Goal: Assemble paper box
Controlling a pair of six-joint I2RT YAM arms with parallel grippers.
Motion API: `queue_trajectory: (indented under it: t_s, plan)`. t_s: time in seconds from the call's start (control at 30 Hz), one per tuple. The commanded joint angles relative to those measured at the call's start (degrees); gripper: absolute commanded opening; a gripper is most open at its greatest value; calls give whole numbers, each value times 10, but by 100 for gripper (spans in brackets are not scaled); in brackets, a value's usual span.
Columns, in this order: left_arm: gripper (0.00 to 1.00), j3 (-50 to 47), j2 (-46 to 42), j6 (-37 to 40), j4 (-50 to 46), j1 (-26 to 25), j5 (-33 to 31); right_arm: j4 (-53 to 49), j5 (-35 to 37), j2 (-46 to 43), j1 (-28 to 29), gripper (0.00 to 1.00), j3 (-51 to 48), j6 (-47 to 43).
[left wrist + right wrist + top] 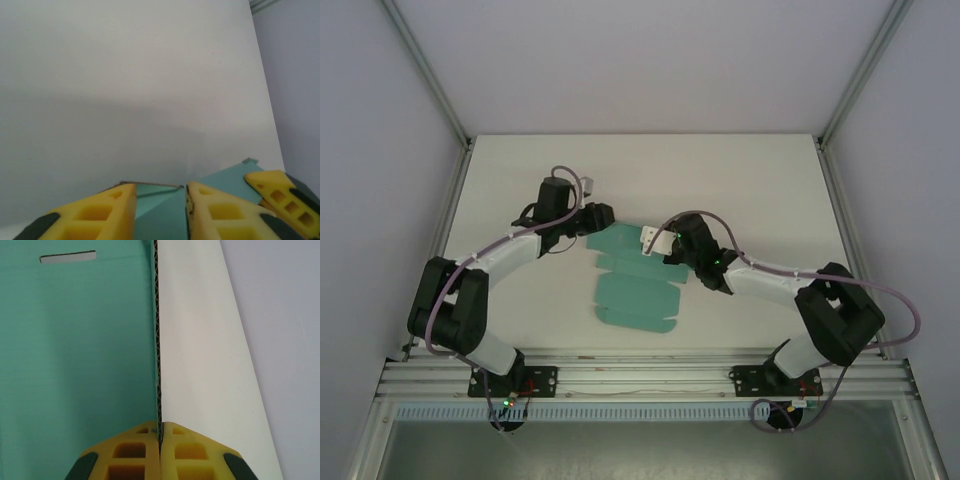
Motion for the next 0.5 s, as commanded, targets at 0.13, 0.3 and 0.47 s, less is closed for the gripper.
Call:
queue_trajectory:
  t_s: [0.13, 0.3, 0.47]
  plan:
    - [24, -9, -4, 26, -7, -24, 31, 21, 26, 13, 3, 0, 30, 14]
    - [24, -15, 10, -3, 41, -39, 42, 29, 25, 22, 5, 0, 37, 34]
    - [24, -28, 29, -73, 138, -45, 41, 51, 19, 29, 21, 0, 30, 37]
